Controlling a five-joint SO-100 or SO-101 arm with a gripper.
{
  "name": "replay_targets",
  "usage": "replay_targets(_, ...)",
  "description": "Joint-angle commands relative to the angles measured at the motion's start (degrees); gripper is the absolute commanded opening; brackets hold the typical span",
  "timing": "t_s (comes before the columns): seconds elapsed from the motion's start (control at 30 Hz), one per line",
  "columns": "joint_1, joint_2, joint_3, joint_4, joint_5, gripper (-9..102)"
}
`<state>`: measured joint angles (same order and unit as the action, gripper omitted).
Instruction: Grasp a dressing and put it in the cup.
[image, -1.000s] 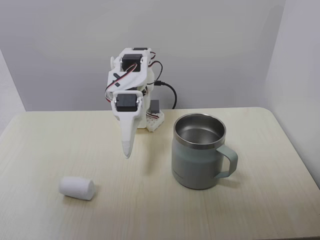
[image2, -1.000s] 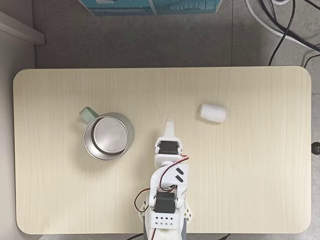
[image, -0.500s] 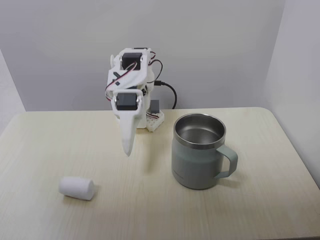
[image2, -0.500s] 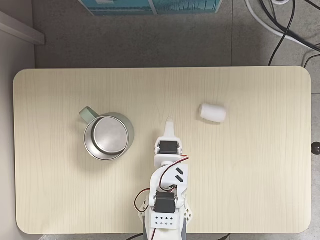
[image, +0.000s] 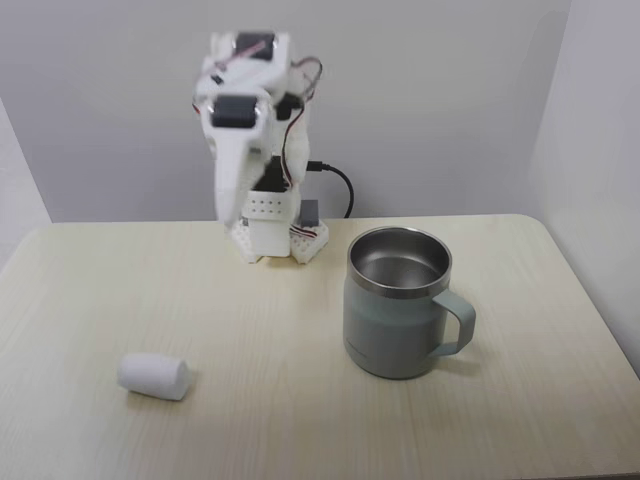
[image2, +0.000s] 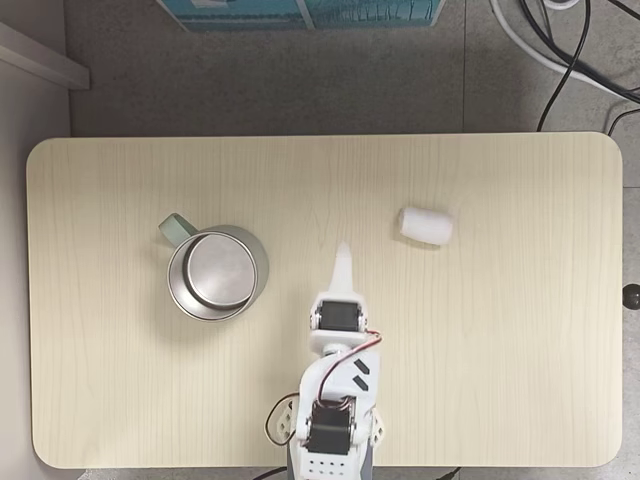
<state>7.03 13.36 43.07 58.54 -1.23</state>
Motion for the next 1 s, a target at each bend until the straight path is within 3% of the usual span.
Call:
replay_targets(0.0, 2.81, 12.48, 13.01, 3.16, -0.88, 1)
replay_targets(0.27, 9.14, 34.1, 26.46, 9.4, -5.45, 5)
replay_targets(0.47, 13.18, 47.55, 30.76, 15.21, -8.88, 15)
replay_targets(0.7, 17.05, 62.31, 31.38, 14.06, -13.36, 21)
replay_targets(0.97, 19.86, 75.06, 31.64, 6.77, -15.82, 23)
